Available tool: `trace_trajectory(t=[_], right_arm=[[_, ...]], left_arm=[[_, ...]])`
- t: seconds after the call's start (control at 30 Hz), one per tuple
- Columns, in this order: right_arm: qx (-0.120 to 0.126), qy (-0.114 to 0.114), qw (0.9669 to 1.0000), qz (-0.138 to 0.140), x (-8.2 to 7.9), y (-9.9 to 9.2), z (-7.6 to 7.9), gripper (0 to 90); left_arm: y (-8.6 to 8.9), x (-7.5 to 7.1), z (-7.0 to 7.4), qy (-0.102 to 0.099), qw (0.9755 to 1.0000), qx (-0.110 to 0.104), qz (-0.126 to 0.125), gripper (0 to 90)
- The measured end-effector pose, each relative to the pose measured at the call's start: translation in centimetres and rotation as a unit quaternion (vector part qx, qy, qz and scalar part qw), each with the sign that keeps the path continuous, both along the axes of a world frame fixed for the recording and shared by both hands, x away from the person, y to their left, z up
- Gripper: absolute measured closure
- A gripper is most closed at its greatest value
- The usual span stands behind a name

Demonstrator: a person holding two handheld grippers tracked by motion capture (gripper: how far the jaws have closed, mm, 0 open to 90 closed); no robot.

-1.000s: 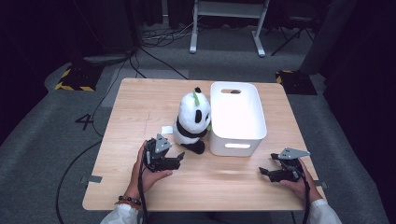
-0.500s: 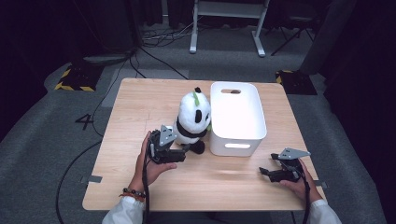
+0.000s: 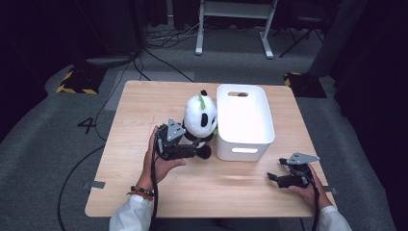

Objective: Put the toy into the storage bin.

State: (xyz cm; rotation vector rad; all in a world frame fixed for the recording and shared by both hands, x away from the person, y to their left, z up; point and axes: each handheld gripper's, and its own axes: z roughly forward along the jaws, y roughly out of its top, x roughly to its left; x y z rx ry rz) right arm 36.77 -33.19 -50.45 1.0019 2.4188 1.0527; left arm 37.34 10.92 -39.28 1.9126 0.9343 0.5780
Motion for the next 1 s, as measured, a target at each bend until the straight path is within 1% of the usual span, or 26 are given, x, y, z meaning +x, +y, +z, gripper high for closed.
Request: trace_trajectory(t=[0.03,0.07,0.17,0.33,0.43,0.53,0.7,0.83,0.87,0.93,1.0], right_arm=[[0.0,0.0,1.0,0.0,0.0,0.0,0.0,15.6],[0.0,0.0,1.0,0.0,0.0,0.0,0.0,15.6],[0.0,0.0,1.0,0.0,0.0,0.0,0.0,15.6],[0.0,0.0,1.0,0.0,0.0,0.0,0.0,15.6],[0.0,0.0,1.0,0.0,0.0,0.0,0.0,15.6],[0.0,0.0,1.0,0.0,0.0,0.0,0.0,15.6],[0.0,0.0,1.0,0.0,0.0,0.0,0.0,15.6],[0.0,0.0,1.0,0.0,0.0,0.0,0.0,15.6],[0.0,0.0,1.0,0.0,0.0,0.0,0.0,15.6],[0.0,0.0,1.0,0.0,0.0,0.0,0.0,15.6],[0.0,0.0,1.0,0.0,0.0,0.0,0.0,15.6]], left_arm=[[-0.1,0.1,0.1,0.0,1.0,-0.003,-0.002,15.8],[-0.1,0.2,0.2,-0.002,1.0,-0.002,0.0,15.8],[-0.5,0.4,0.3,-0.001,1.0,-0.003,-0.003,15.7],[-1.2,0.6,0.8,-0.005,1.0,0.0,-0.007,15.7],[-1.6,0.9,1.0,-0.008,1.0,0.005,0.0,15.7],[-2.0,1.4,0.9,-0.013,0.9998,0.006,0.011,15.7],[-2.3,2.1,1.0,-0.018,0.9993,-0.002,0.032,15.6],[-2.6,2.7,1.0,-0.015,0.9992,-0.006,0.037,14.0],[-2.7,2.9,1.0,-0.014,0.9992,-0.002,0.038,13.3],[-2.8,3.2,1.0,-0.013,0.999,0.001,0.042,11.8],[-2.9,3.5,0.9,-0.012,0.9989,-0.003,0.046,10.1]])
